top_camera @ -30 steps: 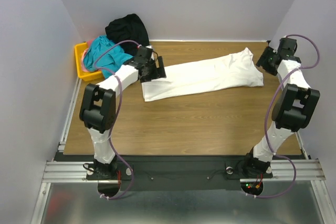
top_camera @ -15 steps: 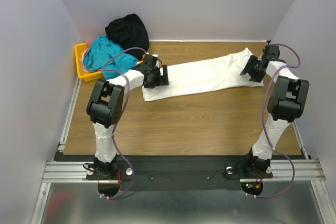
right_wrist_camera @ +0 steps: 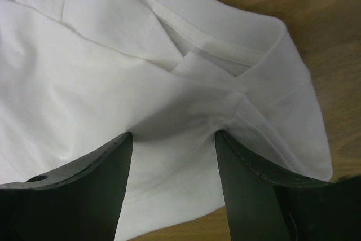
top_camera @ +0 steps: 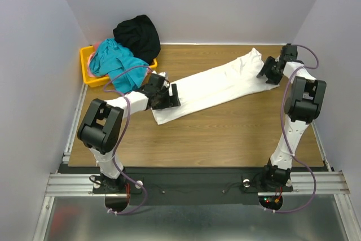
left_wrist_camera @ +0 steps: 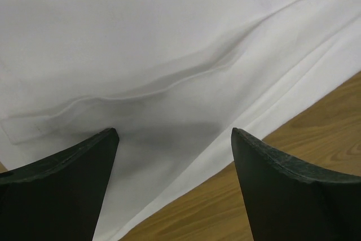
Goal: Fold and stack the t-shirts
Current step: Fold the tshirt
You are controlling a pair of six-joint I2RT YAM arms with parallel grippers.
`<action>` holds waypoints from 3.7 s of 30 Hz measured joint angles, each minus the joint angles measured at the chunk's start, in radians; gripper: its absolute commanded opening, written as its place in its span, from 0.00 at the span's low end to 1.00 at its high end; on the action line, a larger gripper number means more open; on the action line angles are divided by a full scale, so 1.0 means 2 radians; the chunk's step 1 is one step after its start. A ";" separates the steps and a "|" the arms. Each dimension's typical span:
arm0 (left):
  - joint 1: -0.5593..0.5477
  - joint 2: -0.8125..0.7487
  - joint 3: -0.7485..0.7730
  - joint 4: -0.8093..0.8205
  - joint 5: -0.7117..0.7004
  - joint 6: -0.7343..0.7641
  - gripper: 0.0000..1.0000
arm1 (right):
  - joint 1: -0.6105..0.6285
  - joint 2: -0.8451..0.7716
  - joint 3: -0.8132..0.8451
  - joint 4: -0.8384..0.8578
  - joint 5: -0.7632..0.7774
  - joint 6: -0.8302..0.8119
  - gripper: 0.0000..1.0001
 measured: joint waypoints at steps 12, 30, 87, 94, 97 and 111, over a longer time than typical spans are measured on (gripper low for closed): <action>-0.069 -0.068 -0.076 -0.022 0.076 -0.048 0.95 | 0.014 0.082 0.126 -0.001 -0.014 0.047 0.67; -0.084 -0.099 0.079 -0.174 -0.009 -0.016 0.98 | 0.068 -0.063 0.037 -0.017 -0.009 0.050 0.69; -0.219 0.087 0.112 -0.131 0.263 0.012 0.95 | 0.203 0.136 0.252 -0.025 -0.050 0.051 0.72; -0.170 0.002 0.105 -0.140 0.168 -0.016 0.96 | 0.202 -0.058 0.076 -0.015 -0.027 0.029 0.71; -0.154 -0.063 0.082 -0.140 0.132 -0.026 0.96 | 0.202 -0.209 -0.063 -0.011 -0.016 0.025 0.71; -0.159 -0.141 -0.098 -0.129 0.088 -0.058 0.96 | 0.302 -0.496 -0.425 -0.127 0.014 0.155 0.70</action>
